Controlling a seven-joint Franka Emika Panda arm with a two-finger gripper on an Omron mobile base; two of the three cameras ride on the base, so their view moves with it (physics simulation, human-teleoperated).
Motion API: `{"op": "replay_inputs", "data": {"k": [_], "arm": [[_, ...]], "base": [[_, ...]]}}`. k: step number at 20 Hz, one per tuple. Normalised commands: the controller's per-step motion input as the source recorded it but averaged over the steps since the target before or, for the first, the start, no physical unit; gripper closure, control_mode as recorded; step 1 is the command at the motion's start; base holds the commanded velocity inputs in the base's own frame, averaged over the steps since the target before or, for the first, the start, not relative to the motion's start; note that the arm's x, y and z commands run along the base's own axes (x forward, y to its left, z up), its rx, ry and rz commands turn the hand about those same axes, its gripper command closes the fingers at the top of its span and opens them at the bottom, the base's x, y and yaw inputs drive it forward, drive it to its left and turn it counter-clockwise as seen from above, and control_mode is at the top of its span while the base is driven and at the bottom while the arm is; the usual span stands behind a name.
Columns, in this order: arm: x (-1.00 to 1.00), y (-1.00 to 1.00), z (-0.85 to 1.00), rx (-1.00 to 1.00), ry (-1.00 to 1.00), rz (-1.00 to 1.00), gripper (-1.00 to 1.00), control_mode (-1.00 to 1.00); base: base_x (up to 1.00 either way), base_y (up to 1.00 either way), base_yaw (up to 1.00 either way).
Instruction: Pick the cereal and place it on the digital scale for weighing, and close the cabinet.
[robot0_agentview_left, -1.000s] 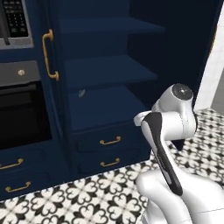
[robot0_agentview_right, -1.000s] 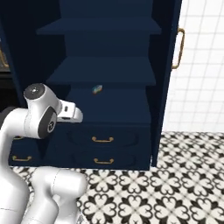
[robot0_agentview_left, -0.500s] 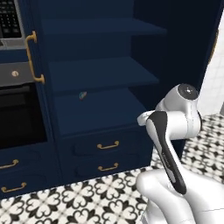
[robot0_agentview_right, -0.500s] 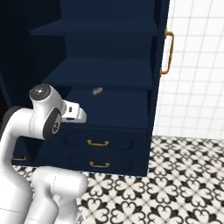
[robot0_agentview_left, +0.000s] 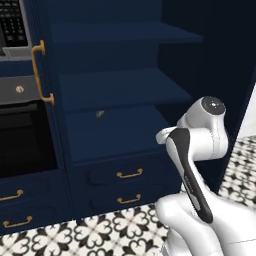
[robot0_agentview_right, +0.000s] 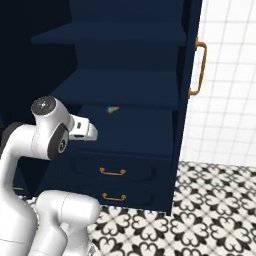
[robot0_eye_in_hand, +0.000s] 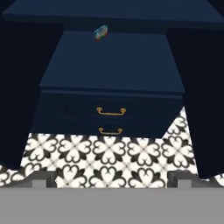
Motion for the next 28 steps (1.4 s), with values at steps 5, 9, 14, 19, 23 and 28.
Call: {"op": "replay_inputs", "data": {"k": [5, 9, 14, 19, 23, 28], "arm": [[0.0, 0.0, 0.0, 0.0, 0.0, 0.0, -1.0, 1.0], [0.0, 0.0, 0.0, 0.0, 0.0, 0.0, -1.0, 1.0], [0.0, 0.0, 0.0, 0.0, 0.0, 0.0, -1.0, -1.0], [-0.58, -0.23, 0.0, 0.03, -0.14, -0.06, -1.0, -1.0], [-1.0, -0.23, 0.0, 0.15, -0.39, -0.21, -1.0, -1.0], [-0.68, -0.38, 0.0, 0.24, -0.44, -0.17, -1.0, -1.0]], "base": [[0.24, 0.0, 0.0], [0.09, 0.0, 0.0], [0.01, 0.0, 0.0], [0.0, 0.0, 0.0], [0.0, 0.0, 0.0], [0.0, 0.0, 0.0]]}}
